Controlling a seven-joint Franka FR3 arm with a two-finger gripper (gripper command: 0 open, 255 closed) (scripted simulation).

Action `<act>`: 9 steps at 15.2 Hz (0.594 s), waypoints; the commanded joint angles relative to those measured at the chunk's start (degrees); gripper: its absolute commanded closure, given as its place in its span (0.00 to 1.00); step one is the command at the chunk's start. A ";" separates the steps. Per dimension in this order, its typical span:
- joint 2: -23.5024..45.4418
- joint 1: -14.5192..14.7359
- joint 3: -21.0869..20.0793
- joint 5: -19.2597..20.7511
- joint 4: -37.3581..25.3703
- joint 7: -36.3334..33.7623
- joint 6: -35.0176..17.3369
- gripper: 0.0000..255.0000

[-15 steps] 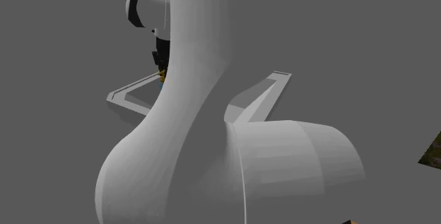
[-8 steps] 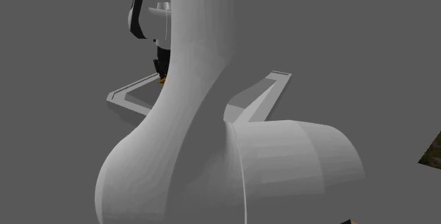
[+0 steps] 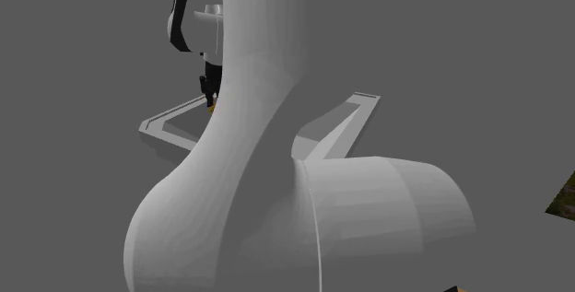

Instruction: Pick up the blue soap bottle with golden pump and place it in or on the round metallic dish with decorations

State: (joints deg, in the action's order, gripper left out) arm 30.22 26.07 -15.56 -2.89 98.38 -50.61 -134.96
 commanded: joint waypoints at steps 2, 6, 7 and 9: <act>0.07 0.01 0.01 0.01 0.00 -0.01 0.02 0.00; -1.23 -0.34 -0.14 -0.26 0.03 0.15 1.28 0.00; -2.48 -0.68 -0.27 -0.53 -0.04 0.32 2.61 0.00; -4.61 -1.27 -0.47 -1.00 -0.37 0.60 5.08 0.00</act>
State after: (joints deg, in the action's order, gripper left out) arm 26.25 24.91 -15.95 -3.77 98.37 -50.01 -130.92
